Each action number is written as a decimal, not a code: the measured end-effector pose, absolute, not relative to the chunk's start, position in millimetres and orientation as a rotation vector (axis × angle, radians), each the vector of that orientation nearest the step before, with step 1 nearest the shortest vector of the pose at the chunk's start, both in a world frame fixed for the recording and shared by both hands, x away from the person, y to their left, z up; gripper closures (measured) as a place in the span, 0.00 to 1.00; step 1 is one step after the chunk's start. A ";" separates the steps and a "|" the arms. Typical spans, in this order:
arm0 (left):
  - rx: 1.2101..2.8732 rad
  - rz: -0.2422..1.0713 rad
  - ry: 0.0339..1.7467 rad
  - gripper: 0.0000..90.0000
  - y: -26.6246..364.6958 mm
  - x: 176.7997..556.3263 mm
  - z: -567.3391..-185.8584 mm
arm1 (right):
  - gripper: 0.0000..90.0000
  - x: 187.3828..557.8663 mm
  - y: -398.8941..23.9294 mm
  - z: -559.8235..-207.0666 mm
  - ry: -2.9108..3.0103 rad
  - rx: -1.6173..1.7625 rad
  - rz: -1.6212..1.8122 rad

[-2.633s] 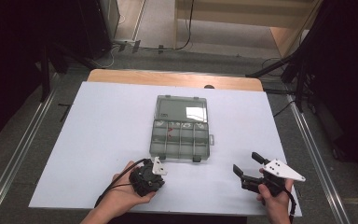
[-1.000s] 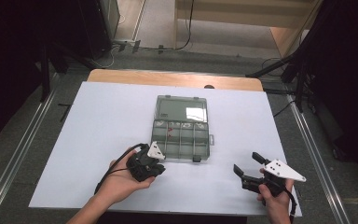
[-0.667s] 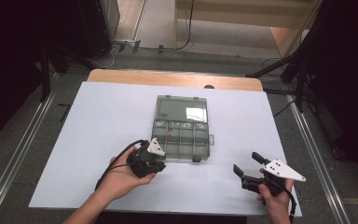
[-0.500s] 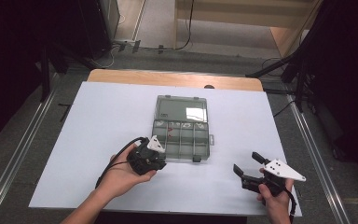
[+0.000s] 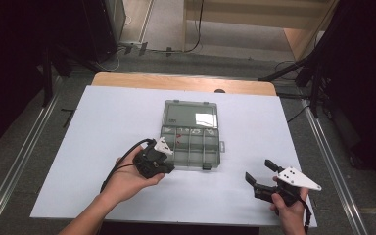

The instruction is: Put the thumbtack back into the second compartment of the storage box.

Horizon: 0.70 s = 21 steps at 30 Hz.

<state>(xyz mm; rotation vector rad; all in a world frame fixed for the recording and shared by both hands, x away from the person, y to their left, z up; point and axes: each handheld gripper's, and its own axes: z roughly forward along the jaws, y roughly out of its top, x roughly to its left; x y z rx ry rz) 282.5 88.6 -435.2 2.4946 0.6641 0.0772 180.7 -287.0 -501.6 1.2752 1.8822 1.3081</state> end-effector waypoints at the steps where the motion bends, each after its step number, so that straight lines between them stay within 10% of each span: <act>1: 2.499 0.080 0.661 0.95 88.4 284.3 -433.5 | 0.16 180.7 -287.0 -501.6 1.883 1.274 1.307; 21: 2.492 0.097 0.657 0.95 81.7 300.7 -422.7 | 0.16 181.1 -287.4 -501.9 1.881 1.274 1.308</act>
